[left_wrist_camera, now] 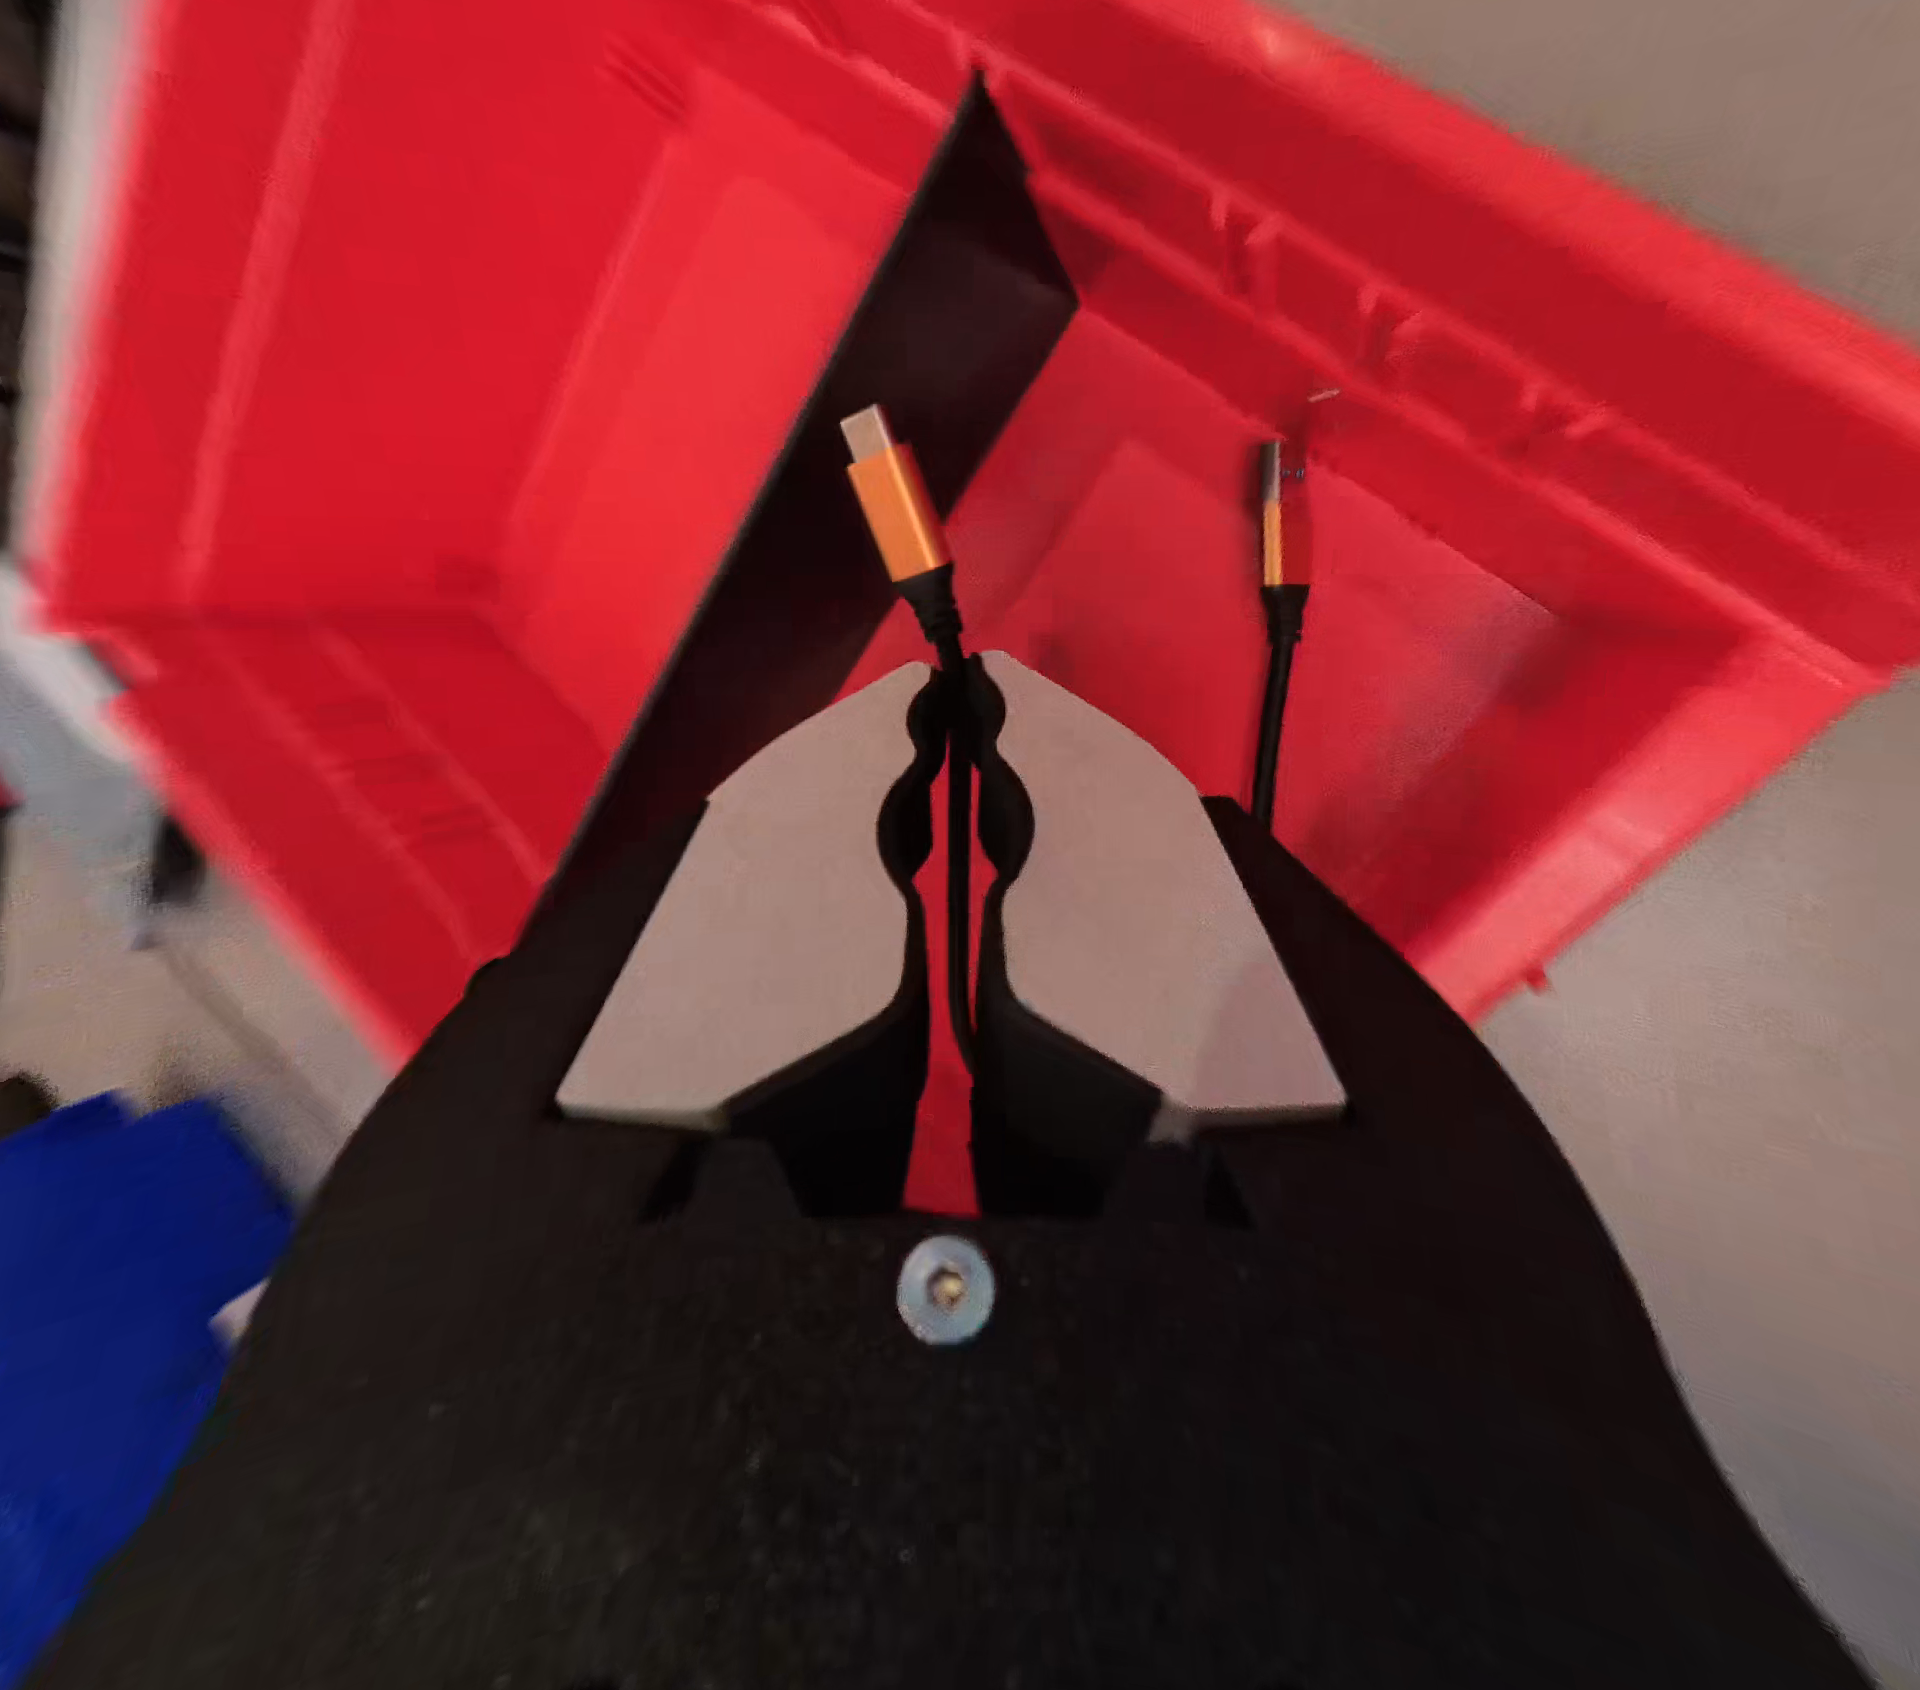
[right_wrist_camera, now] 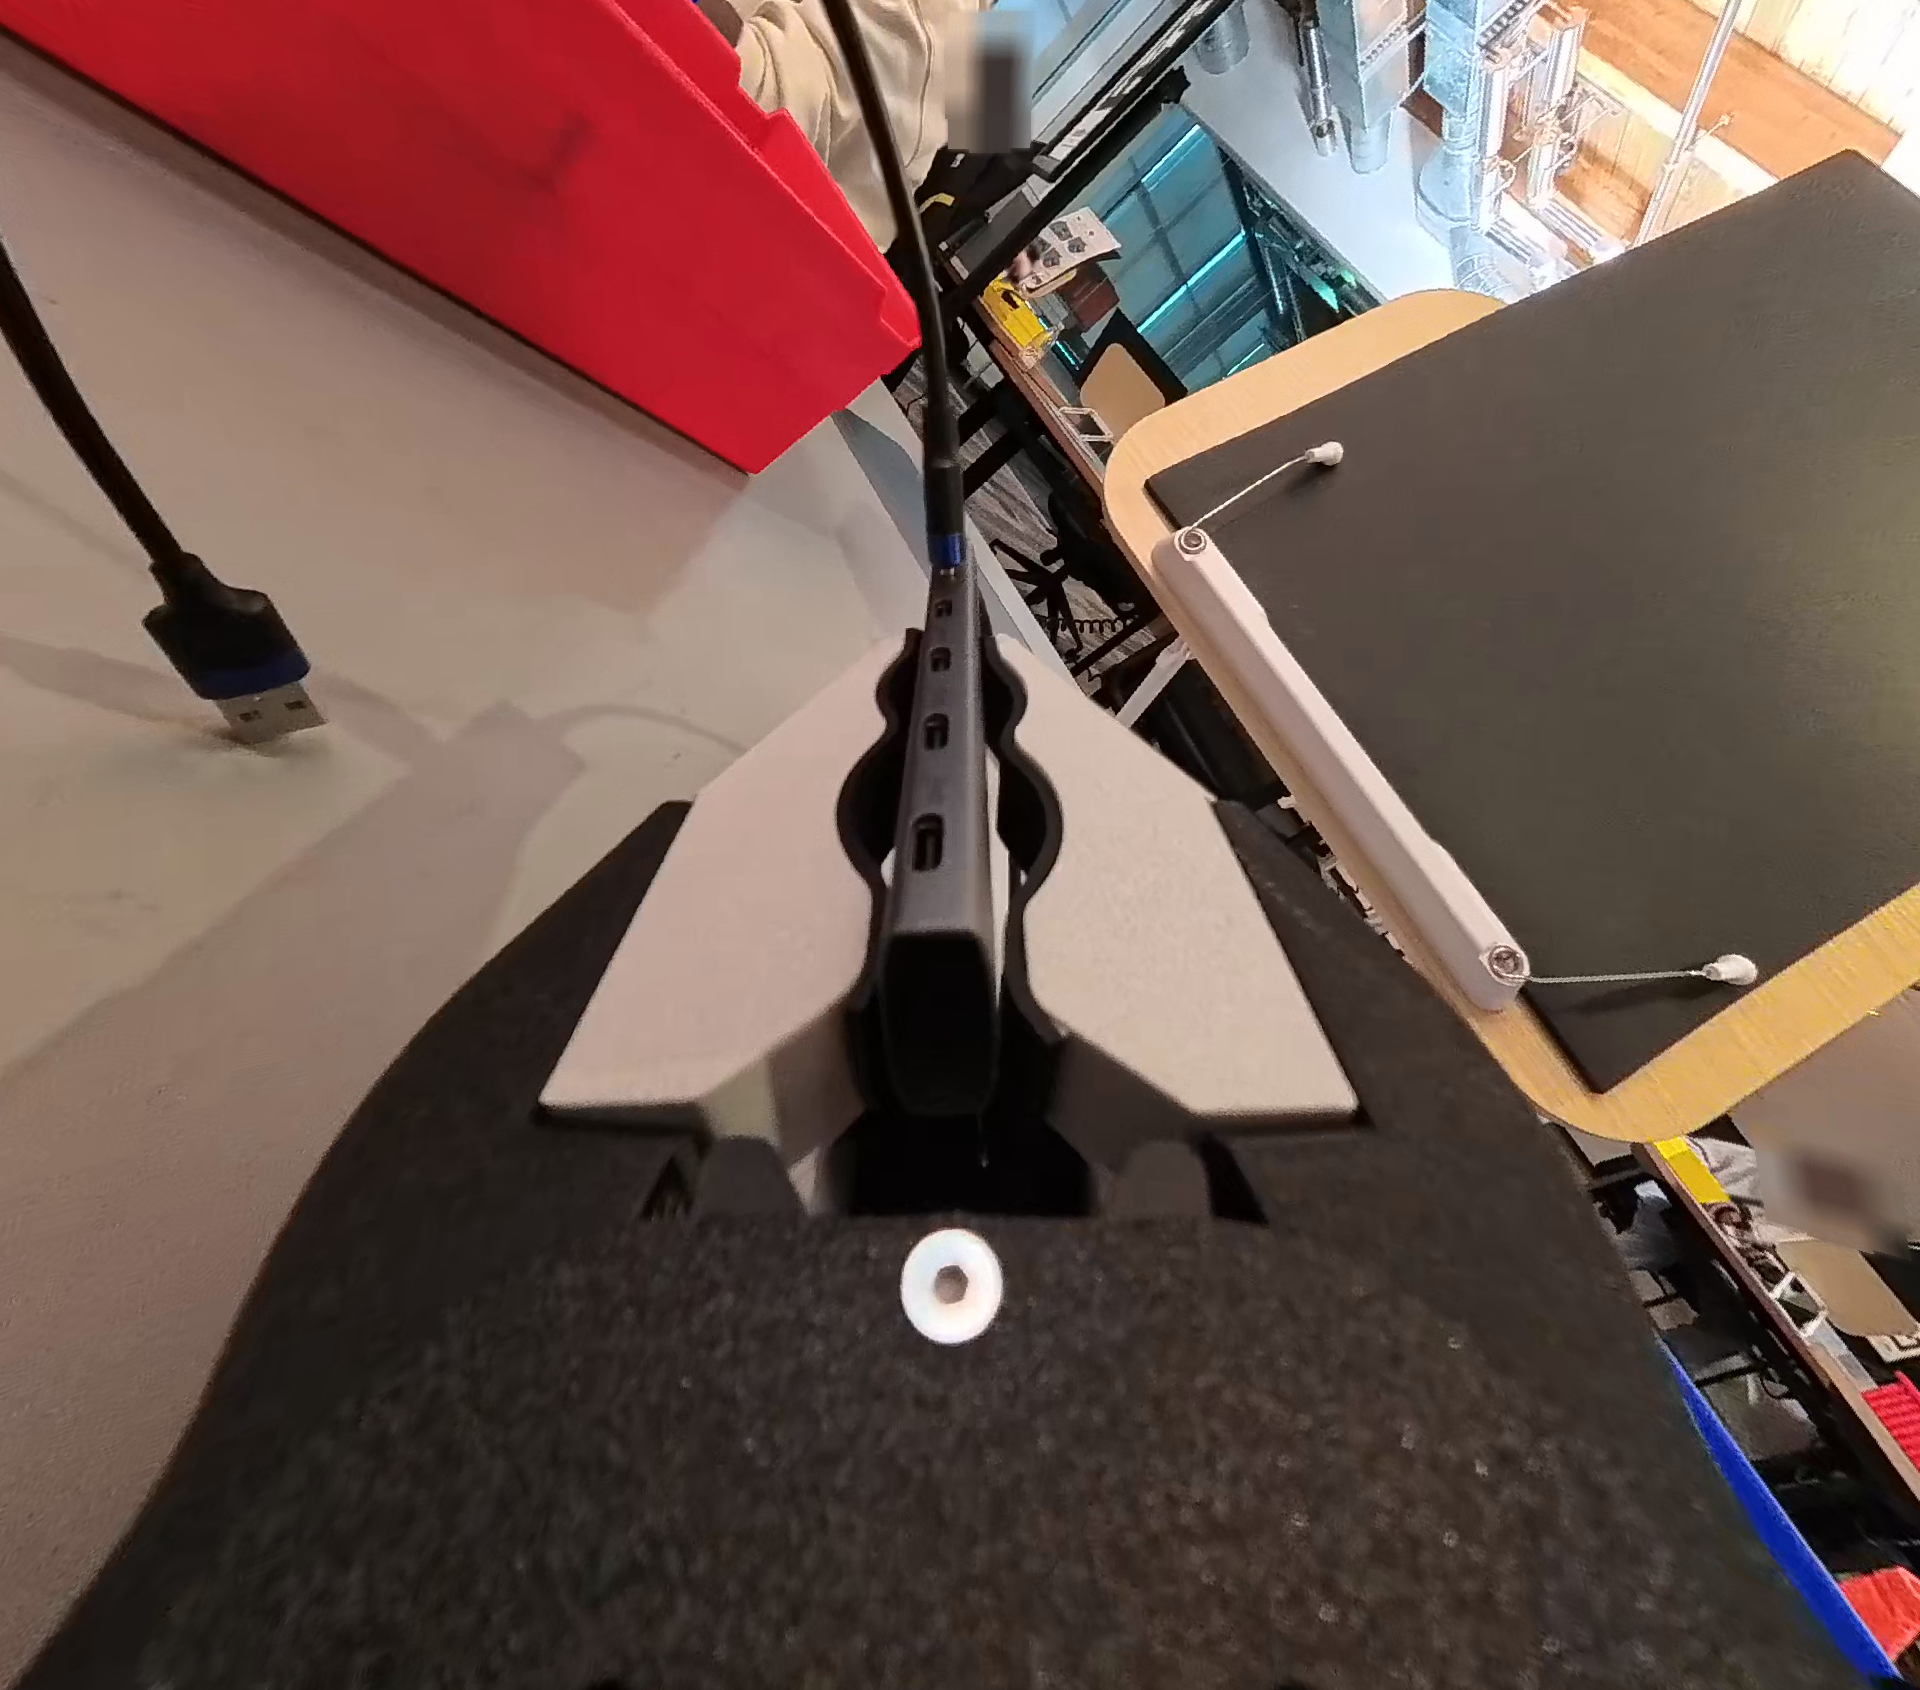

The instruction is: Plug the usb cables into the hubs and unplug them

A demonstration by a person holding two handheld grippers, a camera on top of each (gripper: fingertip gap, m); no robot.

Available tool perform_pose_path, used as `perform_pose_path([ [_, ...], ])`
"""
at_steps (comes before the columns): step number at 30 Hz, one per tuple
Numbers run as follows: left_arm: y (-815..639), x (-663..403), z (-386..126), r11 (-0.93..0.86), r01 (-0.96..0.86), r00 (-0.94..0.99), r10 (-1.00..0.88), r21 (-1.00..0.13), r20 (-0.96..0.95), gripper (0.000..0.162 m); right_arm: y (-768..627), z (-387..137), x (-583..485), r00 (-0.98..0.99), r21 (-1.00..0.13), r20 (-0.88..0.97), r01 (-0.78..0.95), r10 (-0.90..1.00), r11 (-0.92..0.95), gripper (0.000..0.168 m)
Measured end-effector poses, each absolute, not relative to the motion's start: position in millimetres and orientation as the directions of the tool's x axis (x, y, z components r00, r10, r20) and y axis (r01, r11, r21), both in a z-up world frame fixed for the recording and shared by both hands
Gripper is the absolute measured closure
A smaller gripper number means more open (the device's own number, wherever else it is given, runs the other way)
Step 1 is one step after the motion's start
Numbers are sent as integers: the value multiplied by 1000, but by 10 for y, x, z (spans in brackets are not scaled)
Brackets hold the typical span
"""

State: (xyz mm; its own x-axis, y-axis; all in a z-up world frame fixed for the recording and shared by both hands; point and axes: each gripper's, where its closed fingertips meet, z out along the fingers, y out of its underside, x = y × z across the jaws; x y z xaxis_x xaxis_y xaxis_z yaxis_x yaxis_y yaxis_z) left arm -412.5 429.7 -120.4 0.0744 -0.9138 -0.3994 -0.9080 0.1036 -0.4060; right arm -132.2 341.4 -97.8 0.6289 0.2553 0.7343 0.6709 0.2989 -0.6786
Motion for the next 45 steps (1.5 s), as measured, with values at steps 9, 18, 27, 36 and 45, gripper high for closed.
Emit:
perform_pose_path([
  [9, 3204, -4108, 511, 269, -840, 35, -840, -471, -542, 159, 3381, -905, -1308, 649, -690, 722, 650, 238, 319, 160],
  [18, 1898, -3192, -878, 272, -825, -209, -961, -496, -181, 160, 3340, -894, -1337, 601, -628, 775, 694, 196, 352, 161],
  [27, 1968, -2469, -1789, 147, -789, -69, -986, -597, -152, 160, 3329, -898, -1363, 580, -607, 792, 708, 191, 361, 161],
  [36, 1958, -2146, -1714, 66, -646, 44, -991, -761, -124, 159, 3338, -914, -1394, 579, -610, 790, 704, 203, 364, 161],
  [45, 2182, -2004, -524, 349, -722, -101, -907, -598, -409, 160, 3354, -886, -1348, 521, -530, 844, 769, 132, 357, 160],
])
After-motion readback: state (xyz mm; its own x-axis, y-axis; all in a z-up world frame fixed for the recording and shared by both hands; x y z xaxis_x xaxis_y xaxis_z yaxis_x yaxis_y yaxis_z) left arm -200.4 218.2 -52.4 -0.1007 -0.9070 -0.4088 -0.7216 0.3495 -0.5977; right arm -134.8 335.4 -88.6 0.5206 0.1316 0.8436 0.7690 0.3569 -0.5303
